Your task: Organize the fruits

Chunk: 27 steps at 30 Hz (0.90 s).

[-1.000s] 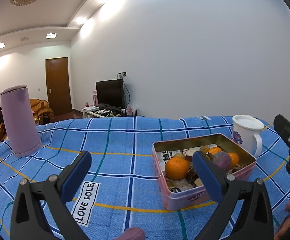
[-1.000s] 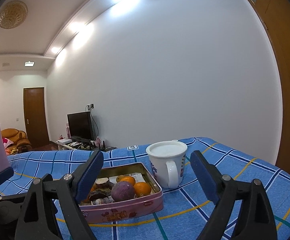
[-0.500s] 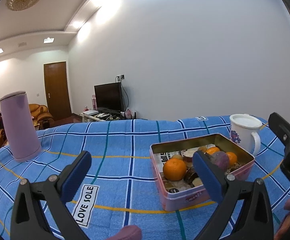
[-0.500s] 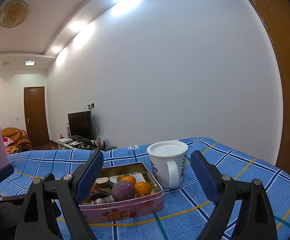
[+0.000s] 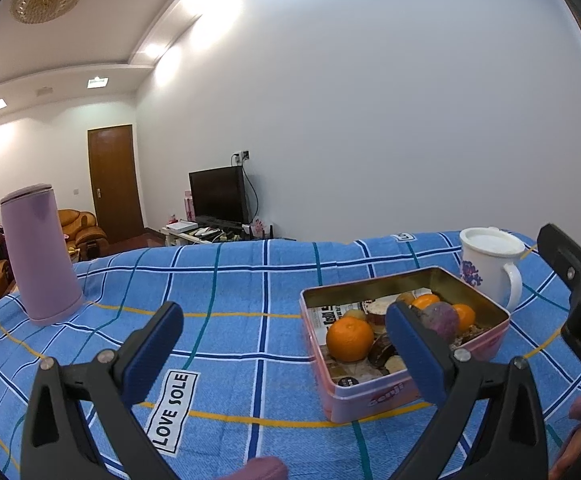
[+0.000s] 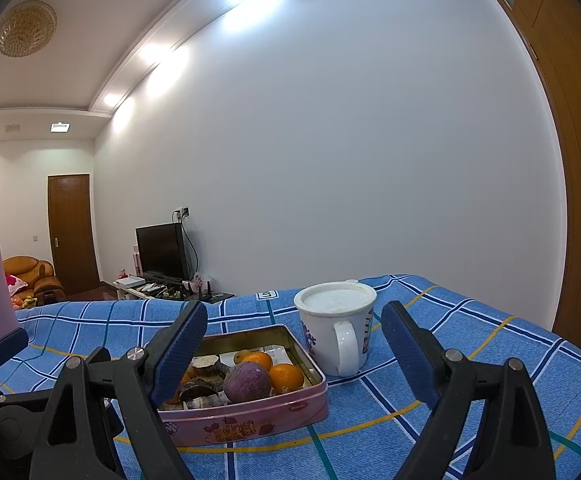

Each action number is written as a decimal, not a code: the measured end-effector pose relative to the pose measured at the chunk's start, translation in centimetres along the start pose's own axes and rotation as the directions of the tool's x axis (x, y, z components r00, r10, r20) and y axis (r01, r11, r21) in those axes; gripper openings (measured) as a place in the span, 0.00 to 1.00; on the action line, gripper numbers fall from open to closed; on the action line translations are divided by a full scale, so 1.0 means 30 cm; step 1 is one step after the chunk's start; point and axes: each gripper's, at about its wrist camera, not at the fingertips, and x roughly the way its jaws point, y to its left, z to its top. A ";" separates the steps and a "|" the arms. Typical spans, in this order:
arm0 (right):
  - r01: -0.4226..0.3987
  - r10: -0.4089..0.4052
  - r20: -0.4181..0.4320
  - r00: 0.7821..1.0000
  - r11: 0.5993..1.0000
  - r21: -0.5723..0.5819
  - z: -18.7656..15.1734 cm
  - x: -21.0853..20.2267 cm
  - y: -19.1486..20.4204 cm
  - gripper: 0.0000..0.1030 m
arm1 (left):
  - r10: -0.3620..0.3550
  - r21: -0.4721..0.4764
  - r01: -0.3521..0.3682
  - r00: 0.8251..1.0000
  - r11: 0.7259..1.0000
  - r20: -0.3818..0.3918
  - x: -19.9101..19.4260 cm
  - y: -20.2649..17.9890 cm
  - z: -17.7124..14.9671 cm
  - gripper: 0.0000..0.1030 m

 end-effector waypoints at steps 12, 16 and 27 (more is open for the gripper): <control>0.000 0.000 0.001 1.000 1.000 0.001 0.000 -0.001 -0.001 0.87 | -0.004 0.009 0.004 1.000 1.000 0.007 -0.002 -0.003 0.001 1.00; 0.000 0.000 0.000 1.000 1.000 0.001 0.000 0.000 -0.001 0.87 | -0.006 0.010 0.005 1.000 1.000 0.008 -0.002 -0.006 0.001 1.00; 0.000 0.000 -0.007 1.000 1.000 0.002 0.002 0.000 0.000 0.87 | -0.042 -0.025 0.042 0.999 0.999 -0.018 0.015 0.013 0.001 1.00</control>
